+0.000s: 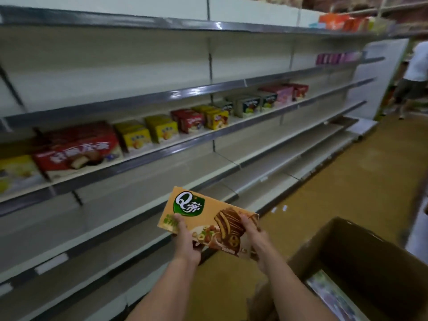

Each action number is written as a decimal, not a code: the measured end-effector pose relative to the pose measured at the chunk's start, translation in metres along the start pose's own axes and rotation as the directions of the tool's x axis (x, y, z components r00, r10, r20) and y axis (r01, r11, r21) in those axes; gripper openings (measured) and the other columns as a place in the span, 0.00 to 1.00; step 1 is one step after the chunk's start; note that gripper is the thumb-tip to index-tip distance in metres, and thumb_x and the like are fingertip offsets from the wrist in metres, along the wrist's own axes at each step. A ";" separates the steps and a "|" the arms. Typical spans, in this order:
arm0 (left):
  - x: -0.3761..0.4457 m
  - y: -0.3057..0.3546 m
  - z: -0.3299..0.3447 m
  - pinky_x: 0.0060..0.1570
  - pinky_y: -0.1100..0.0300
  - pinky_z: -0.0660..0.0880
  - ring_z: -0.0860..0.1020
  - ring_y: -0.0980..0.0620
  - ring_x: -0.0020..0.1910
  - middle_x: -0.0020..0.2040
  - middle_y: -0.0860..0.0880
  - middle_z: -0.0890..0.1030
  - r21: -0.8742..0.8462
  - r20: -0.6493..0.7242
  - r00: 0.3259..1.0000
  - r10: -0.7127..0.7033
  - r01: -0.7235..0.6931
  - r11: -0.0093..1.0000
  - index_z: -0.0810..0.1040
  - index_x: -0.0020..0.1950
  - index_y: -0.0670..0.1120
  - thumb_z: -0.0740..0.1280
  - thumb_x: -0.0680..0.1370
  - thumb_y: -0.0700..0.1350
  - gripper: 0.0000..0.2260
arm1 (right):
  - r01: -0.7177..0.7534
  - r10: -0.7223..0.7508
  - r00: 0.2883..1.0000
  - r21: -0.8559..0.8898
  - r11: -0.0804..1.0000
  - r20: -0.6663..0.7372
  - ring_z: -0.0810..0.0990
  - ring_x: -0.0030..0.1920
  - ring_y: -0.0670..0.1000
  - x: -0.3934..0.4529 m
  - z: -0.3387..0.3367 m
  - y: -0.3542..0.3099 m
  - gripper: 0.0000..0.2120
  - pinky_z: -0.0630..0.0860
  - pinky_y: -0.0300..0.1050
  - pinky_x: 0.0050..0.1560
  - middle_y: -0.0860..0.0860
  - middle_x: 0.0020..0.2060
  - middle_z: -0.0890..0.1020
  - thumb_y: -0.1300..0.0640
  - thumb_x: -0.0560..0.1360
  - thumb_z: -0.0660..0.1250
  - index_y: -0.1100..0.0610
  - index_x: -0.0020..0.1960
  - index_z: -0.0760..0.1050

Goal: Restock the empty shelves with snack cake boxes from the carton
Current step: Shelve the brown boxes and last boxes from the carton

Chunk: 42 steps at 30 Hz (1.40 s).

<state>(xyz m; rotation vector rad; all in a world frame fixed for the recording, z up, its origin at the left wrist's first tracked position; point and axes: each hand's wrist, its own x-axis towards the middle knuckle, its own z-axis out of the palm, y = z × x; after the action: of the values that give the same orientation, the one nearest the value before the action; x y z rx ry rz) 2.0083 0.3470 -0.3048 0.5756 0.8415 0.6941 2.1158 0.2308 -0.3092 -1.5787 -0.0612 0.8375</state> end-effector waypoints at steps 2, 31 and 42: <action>0.000 0.017 -0.026 0.60 0.34 0.71 0.79 0.38 0.56 0.57 0.39 0.81 -0.043 -0.021 0.999 0.028 -0.029 0.999 0.72 0.64 0.47 0.62 0.66 0.69 0.35 | -0.017 0.014 0.995 0.031 0.999 0.100 0.72 0.63 0.62 -0.009 0.033 0.000 0.40 0.69 0.58 0.61 0.59 0.65 0.73 0.40 0.68 0.70 0.57 0.73 0.60; -0.185 0.281 -0.454 0.47 0.53 0.71 0.76 0.46 0.49 0.55 0.45 0.77 0.304 -0.572 0.638 0.515 -0.418 0.856 0.70 0.63 0.48 0.62 0.79 0.57 0.18 | 0.432 -0.054 0.633 -0.294 0.853 0.773 0.77 0.52 0.53 -0.224 0.439 0.100 0.34 0.75 0.41 0.45 0.56 0.57 0.75 0.61 0.69 0.75 0.59 0.67 0.57; -0.193 0.363 -0.565 0.39 0.58 0.72 0.79 0.48 0.49 0.54 0.44 0.81 0.374 -0.566 0.570 0.595 -0.465 0.802 0.71 0.62 0.46 0.64 0.78 0.53 0.16 | 0.514 -0.088 0.579 -0.279 0.811 0.811 0.81 0.51 0.54 -0.253 0.593 0.142 0.29 0.79 0.46 0.45 0.55 0.54 0.80 0.54 0.66 0.78 0.56 0.62 0.68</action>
<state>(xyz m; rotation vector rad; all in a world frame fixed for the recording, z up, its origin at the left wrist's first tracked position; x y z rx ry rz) 1.3380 0.5405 -0.2685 0.7810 1.4400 1.4568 1.5531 0.5754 -0.2861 -1.4695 -1.2604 1.2205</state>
